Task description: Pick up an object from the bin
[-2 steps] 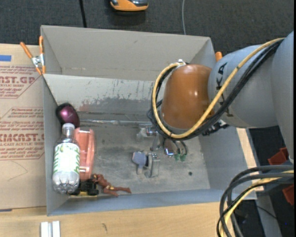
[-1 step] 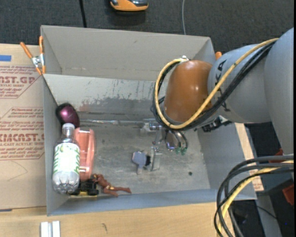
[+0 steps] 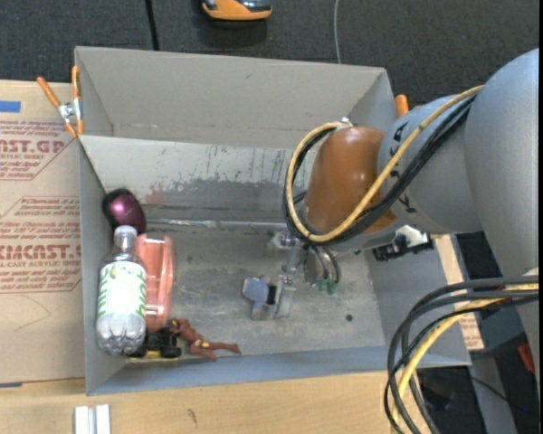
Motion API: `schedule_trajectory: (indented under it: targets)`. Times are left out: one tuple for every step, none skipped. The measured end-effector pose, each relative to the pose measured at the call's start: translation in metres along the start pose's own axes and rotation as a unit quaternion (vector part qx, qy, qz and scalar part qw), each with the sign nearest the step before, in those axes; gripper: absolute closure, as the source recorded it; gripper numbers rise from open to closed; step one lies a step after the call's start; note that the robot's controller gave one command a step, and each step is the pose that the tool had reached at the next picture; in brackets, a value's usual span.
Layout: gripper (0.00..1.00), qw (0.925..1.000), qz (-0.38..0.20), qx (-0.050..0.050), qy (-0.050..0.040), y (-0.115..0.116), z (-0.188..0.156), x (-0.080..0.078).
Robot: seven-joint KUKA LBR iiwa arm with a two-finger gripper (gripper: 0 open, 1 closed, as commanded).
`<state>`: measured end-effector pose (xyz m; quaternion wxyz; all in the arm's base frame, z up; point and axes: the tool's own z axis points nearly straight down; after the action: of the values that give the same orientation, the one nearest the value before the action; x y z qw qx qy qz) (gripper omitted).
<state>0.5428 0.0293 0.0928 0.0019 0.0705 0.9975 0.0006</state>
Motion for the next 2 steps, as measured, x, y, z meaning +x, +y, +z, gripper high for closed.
schedule_trajectory:
  targets:
    - [1.0, 0.9987, -0.052, 0.0, -0.0002, 0.0028, 0.0227, -0.0242]
    - [1.0, 0.9987, -0.051, 0.0, 0.0001, 0.0028, 0.0227, -0.0241]
